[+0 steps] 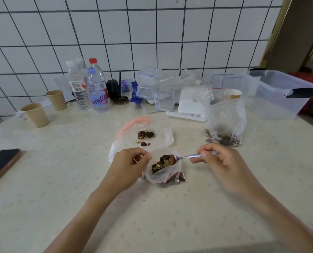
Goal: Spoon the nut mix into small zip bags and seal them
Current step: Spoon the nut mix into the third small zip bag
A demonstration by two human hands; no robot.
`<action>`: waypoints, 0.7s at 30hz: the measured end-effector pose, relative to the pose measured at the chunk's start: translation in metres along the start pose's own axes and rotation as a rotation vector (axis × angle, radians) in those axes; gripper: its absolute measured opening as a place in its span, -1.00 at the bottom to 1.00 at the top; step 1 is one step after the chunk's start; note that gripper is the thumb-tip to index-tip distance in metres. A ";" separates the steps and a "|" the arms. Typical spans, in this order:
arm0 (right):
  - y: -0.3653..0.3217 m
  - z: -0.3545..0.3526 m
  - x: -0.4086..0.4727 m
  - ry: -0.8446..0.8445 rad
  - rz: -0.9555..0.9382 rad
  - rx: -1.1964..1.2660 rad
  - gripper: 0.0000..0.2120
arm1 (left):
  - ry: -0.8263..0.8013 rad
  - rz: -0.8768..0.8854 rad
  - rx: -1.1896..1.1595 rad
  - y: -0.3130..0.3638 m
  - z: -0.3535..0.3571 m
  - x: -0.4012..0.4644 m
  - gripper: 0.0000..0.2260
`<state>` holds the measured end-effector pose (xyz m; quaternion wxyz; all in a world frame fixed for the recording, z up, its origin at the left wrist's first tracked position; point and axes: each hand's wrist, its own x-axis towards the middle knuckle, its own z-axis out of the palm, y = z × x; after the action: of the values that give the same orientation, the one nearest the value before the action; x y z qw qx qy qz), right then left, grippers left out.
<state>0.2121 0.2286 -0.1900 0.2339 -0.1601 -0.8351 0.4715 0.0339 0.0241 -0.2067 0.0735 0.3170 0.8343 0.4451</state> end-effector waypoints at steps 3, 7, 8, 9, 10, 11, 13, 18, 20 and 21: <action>0.000 -0.006 -0.010 -0.019 -0.410 -0.451 -0.85 | 0.005 0.028 -0.066 0.000 -0.003 -0.005 -0.82; -0.005 -0.011 -0.015 -0.020 -0.921 -0.970 -0.72 | 0.024 0.042 -0.087 -0.002 -0.008 -0.010 -0.84; -0.007 -0.013 -0.016 -0.023 -0.964 -1.025 -0.69 | 0.030 0.041 -0.078 -0.002 -0.009 -0.010 -0.84; -0.007 -0.014 -0.017 -0.023 -0.983 -1.061 -0.69 | 0.039 0.040 -0.061 -0.003 -0.009 -0.011 -0.83; -0.008 -0.015 -0.018 -0.016 -0.992 -1.067 -0.69 | 0.049 0.037 -0.041 -0.004 -0.010 -0.011 -0.83; -0.009 -0.015 -0.018 0.001 -0.986 -1.032 -0.72 | 0.056 0.033 -0.021 -0.005 -0.009 -0.010 -0.83; -0.012 -0.015 -0.017 0.023 -0.889 -0.841 -0.85 | 0.061 0.019 0.014 -0.007 -0.009 -0.009 -0.82; -0.014 -0.014 -0.010 0.017 -0.360 -0.273 -0.84 | 0.063 0.001 0.069 -0.010 -0.009 -0.001 -0.83; -0.010 -0.008 0.000 0.035 -0.240 -0.113 -0.84 | 0.076 0.017 0.077 -0.011 -0.013 0.003 -0.80; -0.008 -0.004 0.005 0.040 -0.194 -0.035 -0.84 | 0.088 0.029 0.074 -0.011 -0.015 0.005 -0.79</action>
<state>0.2100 0.2301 -0.1803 0.2922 -0.0918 -0.8500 0.4285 0.0185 0.0126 -0.2056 0.0186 0.3119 0.8479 0.4284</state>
